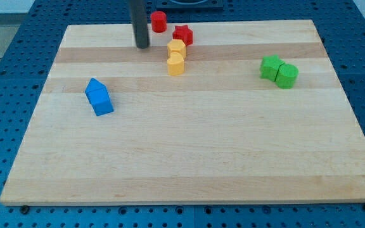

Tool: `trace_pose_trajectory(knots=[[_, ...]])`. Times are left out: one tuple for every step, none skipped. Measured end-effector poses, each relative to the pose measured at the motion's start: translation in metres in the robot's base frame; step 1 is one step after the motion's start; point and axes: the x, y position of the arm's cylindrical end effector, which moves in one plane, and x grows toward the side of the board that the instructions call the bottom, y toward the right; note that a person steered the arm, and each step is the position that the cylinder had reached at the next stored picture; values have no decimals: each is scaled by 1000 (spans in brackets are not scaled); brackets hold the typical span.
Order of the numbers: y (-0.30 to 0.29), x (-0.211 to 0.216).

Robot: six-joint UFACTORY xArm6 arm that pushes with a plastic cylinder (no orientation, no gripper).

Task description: Push red circle to the top center

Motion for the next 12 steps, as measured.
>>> trace_pose_trajectory(knots=[[-57,-47],[-67,-66],[-65,-67],[-65,-67],[-64,-66],[-49,-67],[-14,-66],[18,-67],[43,-66],[82,-66],[89,-65],[60,-60]])
